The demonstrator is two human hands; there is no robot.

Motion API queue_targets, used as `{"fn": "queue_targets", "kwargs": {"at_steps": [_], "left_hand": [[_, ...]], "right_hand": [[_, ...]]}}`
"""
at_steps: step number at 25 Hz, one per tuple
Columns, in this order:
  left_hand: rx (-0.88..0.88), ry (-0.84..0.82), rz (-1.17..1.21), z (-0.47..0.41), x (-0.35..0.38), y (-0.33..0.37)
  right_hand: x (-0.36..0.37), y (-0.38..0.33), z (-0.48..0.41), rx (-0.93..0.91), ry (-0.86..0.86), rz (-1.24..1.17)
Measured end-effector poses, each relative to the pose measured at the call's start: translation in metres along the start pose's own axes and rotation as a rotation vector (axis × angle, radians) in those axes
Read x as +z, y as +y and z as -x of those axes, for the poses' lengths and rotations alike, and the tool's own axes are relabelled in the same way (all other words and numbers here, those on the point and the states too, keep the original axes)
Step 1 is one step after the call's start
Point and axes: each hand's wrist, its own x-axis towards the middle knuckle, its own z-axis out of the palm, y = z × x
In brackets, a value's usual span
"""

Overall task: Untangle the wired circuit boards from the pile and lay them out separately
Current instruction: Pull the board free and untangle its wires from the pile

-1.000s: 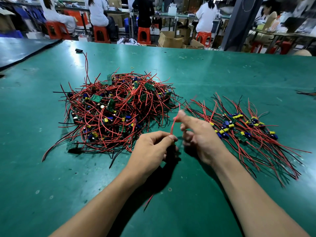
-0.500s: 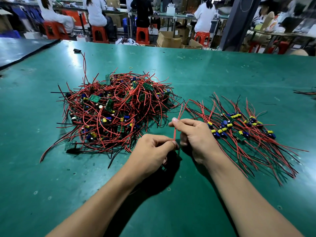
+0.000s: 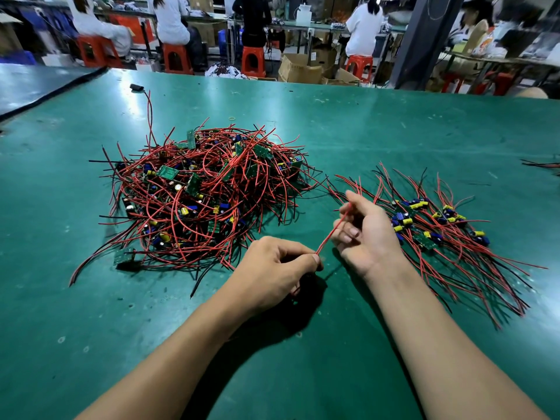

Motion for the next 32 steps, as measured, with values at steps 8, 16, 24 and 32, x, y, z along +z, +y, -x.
{"fn": "queue_targets", "kwargs": {"at_steps": [8, 16, 24, 32], "left_hand": [[-0.006, 0.027, -0.053, 0.002, -0.003, 0.0], [-0.004, 0.0, -0.078, 0.002, -0.004, 0.001], [-0.028, 0.038, 0.066, -0.001, -0.003, 0.0], [-0.028, 0.178, 0.488, 0.0, -0.012, 0.014]], "right_hand": [[-0.01, 0.001, -0.001, -0.519, 0.111, 0.602], [-0.017, 0.01, -0.004, -1.078, 0.309, 0.945], [-0.01, 0.008, 0.001, -0.47, -0.01, 0.517], [-0.002, 0.009, 0.021, -0.071, -0.265, 0.542]]}}
